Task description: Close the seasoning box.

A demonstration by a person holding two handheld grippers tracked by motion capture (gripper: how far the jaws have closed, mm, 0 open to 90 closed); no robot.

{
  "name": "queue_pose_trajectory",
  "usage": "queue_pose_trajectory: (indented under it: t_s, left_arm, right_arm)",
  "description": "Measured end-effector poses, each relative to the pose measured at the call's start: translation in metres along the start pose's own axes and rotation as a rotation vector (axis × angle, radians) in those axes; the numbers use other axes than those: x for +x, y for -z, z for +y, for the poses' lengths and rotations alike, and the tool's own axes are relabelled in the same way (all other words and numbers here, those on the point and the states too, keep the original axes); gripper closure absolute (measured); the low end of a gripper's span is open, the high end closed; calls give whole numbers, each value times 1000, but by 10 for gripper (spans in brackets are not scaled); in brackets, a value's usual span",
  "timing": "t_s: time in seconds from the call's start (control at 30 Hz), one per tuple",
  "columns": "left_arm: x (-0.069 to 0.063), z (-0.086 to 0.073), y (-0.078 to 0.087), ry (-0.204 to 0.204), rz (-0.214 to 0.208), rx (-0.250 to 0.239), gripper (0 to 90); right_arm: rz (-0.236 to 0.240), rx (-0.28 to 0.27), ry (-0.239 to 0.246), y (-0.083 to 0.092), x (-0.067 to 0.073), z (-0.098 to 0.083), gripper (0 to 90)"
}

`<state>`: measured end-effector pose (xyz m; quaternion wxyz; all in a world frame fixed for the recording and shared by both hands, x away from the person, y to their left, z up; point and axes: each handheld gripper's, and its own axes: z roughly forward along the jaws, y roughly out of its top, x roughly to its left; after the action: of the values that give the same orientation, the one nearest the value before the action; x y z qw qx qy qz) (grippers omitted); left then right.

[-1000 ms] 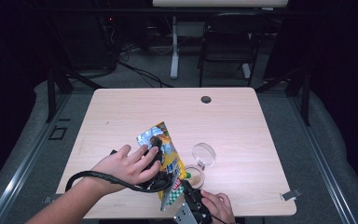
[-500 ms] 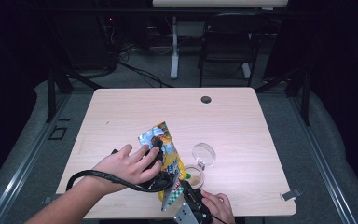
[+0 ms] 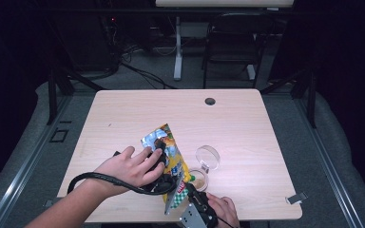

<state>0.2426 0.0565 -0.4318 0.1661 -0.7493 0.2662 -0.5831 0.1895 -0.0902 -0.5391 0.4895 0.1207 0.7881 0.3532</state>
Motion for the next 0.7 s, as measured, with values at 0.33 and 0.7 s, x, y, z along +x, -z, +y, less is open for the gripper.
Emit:
queue_pose_trajectory:
  t_s: [0.33, 0.7]
  left_arm:
    - [2, 0, 0, 0, 7, -3, 744]
    - [3, 2, -1, -3, 5, -10, 744]
  right_arm:
    - [9, 7, -60, 1, -4, -1, 874]
    - [9, 10, -52, 1, -3, -2, 871]
